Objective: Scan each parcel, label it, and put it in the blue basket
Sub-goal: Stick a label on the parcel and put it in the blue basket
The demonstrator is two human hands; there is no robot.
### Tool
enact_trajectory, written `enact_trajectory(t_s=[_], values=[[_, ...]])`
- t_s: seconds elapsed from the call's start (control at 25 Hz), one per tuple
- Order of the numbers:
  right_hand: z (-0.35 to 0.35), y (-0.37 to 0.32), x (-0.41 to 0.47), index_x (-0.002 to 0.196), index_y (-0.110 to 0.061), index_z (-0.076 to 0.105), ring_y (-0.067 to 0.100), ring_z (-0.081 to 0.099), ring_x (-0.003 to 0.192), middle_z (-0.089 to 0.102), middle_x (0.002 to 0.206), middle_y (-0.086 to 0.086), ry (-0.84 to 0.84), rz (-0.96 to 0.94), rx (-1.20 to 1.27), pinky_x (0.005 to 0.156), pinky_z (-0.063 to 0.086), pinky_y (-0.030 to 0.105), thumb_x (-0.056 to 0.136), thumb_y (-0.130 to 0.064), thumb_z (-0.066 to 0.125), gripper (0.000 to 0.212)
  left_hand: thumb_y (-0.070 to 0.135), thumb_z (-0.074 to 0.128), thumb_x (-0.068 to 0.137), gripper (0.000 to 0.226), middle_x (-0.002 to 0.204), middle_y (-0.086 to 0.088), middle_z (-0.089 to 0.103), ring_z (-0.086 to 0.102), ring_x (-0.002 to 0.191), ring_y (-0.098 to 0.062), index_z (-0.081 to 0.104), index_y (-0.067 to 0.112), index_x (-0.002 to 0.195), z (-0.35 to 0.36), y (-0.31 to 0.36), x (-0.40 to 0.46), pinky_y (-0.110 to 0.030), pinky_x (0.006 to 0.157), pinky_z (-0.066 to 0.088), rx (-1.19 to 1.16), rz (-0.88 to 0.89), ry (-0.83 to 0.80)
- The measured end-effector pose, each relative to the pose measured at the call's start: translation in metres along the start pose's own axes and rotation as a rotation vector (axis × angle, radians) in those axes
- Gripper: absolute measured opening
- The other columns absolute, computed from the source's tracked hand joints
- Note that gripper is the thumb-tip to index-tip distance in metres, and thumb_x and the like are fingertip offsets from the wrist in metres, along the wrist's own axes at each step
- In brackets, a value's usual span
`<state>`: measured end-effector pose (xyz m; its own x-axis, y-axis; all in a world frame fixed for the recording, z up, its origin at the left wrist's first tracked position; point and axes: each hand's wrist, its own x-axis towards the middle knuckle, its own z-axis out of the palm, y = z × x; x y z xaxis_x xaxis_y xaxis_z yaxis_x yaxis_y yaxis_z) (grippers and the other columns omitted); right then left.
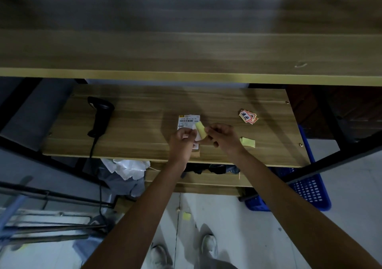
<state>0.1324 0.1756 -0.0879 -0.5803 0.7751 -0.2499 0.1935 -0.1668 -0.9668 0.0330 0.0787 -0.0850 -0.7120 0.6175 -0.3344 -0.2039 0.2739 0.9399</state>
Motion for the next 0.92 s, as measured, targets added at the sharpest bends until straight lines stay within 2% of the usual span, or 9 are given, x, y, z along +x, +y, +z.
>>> enact_trajectory(t_s=[0.12, 0.24, 0.36, 0.52, 0.6, 0.68, 0.76, 0.84, 0.92], values=[[-0.009, 0.004, 0.006, 0.085, -0.008, 0.065, 0.009, 0.05, 0.051, 0.057, 0.061, 0.004, 0.034, 0.034, -0.038, 0.041, 0.035, 0.017, 0.093, -0.01, 0.059, 0.01, 0.014, 0.06, 0.094, 0.008, 0.09, -0.009, 0.066, 0.061, 0.059, -0.008, 0.062, 0.007, 0.091, -0.003, -0.002, 0.001, -0.019, 0.057, 0.054, -0.023, -0.025, 0.031], [-0.031, 0.011, 0.015, 0.086, -0.014, 0.062, -0.001, 0.053, 0.046, 0.057, 0.065, 0.003, 0.073, 0.067, -0.075, 0.042, 0.037, 0.015, 0.095, -0.01, 0.055, 0.012, 0.015, 0.062, 0.093, 0.008, 0.1, -0.013, 0.068, 0.063, 0.063, -0.011, 0.062, 0.013, 0.086, -0.004, -0.006, 0.005, -0.034, 0.073, 0.057, -0.045, -0.065, 0.046], [-0.073, 0.017, 0.025, 0.096, -0.005, 0.06, -0.003, 0.055, 0.044, 0.058, 0.066, 0.003, 0.138, 0.088, -0.135, 0.04, 0.038, 0.012, 0.094, -0.003, 0.054, 0.007, 0.016, 0.061, 0.094, 0.007, 0.108, -0.015, 0.069, 0.068, 0.074, -0.02, 0.06, 0.012, 0.088, -0.005, -0.007, 0.005, -0.024, 0.061, 0.055, -0.034, -0.068, 0.053], [-0.138, 0.027, 0.034, 0.085, -0.008, 0.063, 0.003, 0.059, 0.048, 0.06, 0.065, 0.005, 0.141, 0.145, -0.292, 0.043, 0.045, 0.012, 0.092, 0.003, 0.055, 0.015, 0.015, 0.058, 0.095, 0.011, 0.107, -0.014, 0.068, 0.063, 0.067, -0.013, 0.061, 0.006, 0.1, -0.003, -0.006, 0.003, -0.018, 0.056, 0.051, -0.01, -0.064, 0.049], [-0.154, 0.029, 0.036, 0.093, -0.005, 0.063, 0.009, 0.057, 0.055, 0.059, 0.071, 0.007, 0.108, 0.177, -0.36, 0.043, 0.043, 0.01, 0.091, 0.003, 0.057, 0.01, 0.015, 0.059, 0.094, 0.016, 0.111, -0.013, 0.068, 0.064, 0.073, -0.016, 0.061, 0.004, 0.105, -0.002, -0.009, 0.005, -0.017, 0.055, 0.05, 0.006, -0.065, 0.045], [-0.16, 0.034, 0.042, 0.106, -0.003, 0.06, 0.0, 0.059, 0.051, 0.062, 0.068, 0.002, 0.076, 0.188, -0.405, 0.044, 0.042, 0.007, 0.09, 0.007, 0.055, 0.019, 0.014, 0.059, 0.094, 0.014, 0.112, -0.012, 0.067, 0.064, 0.073, -0.016, 0.061, 0.004, 0.103, 0.001, -0.01, 0.006, -0.015, 0.052, 0.05, 0.013, -0.049, 0.048], [-0.161, 0.045, 0.052, 0.102, 0.004, 0.064, 0.001, 0.063, 0.061, 0.064, 0.071, 0.005, 0.044, 0.185, -0.484, 0.059, 0.047, 0.013, 0.089, 0.005, 0.057, 0.014, 0.011, 0.059, 0.094, 0.005, 0.106, -0.01, 0.065, 0.063, 0.066, -0.011, 0.059, 0.006, 0.095, 0.005, -0.01, 0.006, -0.012, 0.048, 0.049, 0.01, -0.042, 0.054], [-0.16, 0.057, 0.06, 0.09, -0.007, 0.068, 0.023, 0.064, 0.085, 0.065, 0.086, 0.009, -0.009, 0.186, -0.61, 0.077, 0.046, 0.03, 0.089, -0.006, 0.063, 0.005, 0.009, 0.059, 0.093, 0.009, 0.104, -0.008, 0.064, 0.062, 0.063, -0.01, 0.056, 0.011, 0.085, 0.008, -0.009, 0.006, -0.012, 0.048, 0.049, -0.002, -0.041, 0.054], [-0.157, 0.063, 0.062, 0.089, -0.014, 0.069, 0.031, 0.063, 0.094, 0.067, 0.094, 0.009, 0.016, 0.175, -0.698, 0.08, 0.045, 0.035, 0.089, -0.014, 0.064, 0.005, 0.009, 0.059, 0.093, 0.017, 0.105, -0.007, 0.063, 0.062, 0.065, -0.01, 0.055, 0.018, 0.08, 0.009, -0.01, 0.006, -0.014, 0.05, 0.051, 0.003, -0.04, 0.055]])
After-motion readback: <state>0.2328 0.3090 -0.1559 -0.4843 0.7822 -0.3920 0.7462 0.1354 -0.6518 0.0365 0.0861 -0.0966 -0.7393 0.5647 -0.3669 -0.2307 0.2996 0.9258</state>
